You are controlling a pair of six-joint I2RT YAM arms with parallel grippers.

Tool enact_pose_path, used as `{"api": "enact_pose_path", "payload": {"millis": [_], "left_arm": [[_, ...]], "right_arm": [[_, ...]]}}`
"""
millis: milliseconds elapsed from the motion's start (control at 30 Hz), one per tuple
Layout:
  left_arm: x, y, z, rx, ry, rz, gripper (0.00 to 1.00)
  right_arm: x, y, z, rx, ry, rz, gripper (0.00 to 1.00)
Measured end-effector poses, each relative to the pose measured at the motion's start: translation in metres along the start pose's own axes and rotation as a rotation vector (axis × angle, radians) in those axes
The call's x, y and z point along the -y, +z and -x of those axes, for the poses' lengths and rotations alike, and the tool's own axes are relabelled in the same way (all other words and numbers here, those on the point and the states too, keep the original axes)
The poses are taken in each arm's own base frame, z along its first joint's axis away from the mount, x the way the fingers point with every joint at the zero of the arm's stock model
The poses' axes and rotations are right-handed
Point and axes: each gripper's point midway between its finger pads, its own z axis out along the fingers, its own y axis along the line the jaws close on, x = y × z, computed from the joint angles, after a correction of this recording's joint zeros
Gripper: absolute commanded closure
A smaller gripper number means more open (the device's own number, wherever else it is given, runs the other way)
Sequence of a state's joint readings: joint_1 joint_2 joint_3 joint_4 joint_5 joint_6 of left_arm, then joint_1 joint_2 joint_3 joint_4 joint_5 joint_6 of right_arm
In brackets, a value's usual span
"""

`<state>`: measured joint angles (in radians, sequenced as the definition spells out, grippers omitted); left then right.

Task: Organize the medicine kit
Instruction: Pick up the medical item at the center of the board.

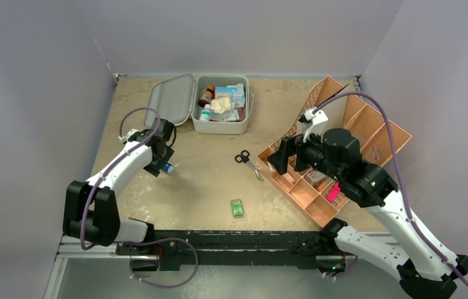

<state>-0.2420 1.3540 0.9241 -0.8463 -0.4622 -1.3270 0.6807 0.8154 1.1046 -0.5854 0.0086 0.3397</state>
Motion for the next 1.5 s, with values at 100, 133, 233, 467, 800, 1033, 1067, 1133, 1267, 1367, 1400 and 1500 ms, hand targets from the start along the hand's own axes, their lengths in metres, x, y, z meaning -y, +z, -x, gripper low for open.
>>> {"api": "enact_pose_path", "payload": {"millis": [100, 133, 233, 467, 800, 1033, 1067, 1133, 1267, 1367, 1400, 1500], "left_arm": [[-0.005, 0.01, -0.005, -0.002, -0.01, 0.035, 0.43], [-0.007, 0.014, -0.006, -0.005, -0.01, 0.044, 0.43], [-0.012, 0.026, -0.012, -0.016, -0.01, 0.073, 0.43], [-0.003, 0.045, -0.02, -0.028, -0.013, 0.072, 0.43], [0.0, 0.058, -0.022, -0.029, 0.004, 0.082, 0.52], [-0.005, 0.057, -0.016, -0.012, 0.037, 0.099, 0.44], [-0.005, 0.058, -0.014, -0.013, 0.042, 0.097, 0.43], [-0.002, 0.062, -0.009, -0.016, 0.047, 0.074, 0.41], [0.0, 0.068, 0.001, -0.01, 0.046, 0.047, 0.43], [0.001, 0.068, 0.002, -0.007, 0.06, 0.042, 0.49], [0.001, 0.068, 0.002, -0.009, 0.065, 0.041, 0.52], [0.003, 0.068, 0.002, -0.012, 0.088, 0.024, 0.57]], "right_arm": [[0.0, -0.001, 0.0, 0.002, 0.0, 0.001, 0.01], [0.0, -0.001, 0.0, 0.004, 0.0, 0.001, 0.01], [-0.001, -0.004, 0.002, 0.015, -0.001, 0.006, 0.01], [-0.001, -0.006, 0.002, 0.021, -0.001, 0.008, 0.01], [0.0, -0.005, -0.001, 0.013, -0.001, 0.005, 0.01], [0.001, -0.004, -0.002, 0.009, -0.001, 0.003, 0.01], [0.001, -0.004, -0.002, 0.009, 0.0, 0.003, 0.01], [0.001, -0.004, -0.002, 0.009, -0.001, 0.003, 0.01], [0.0, -0.004, -0.003, 0.006, 0.0, 0.01, 0.01], [-0.001, -0.004, -0.003, 0.005, 0.0, 0.012, 0.01], [-0.001, -0.004, -0.003, 0.006, 0.0, 0.013, 0.01], [-0.001, -0.004, -0.003, 0.005, 0.0, 0.014, 0.01]]}}
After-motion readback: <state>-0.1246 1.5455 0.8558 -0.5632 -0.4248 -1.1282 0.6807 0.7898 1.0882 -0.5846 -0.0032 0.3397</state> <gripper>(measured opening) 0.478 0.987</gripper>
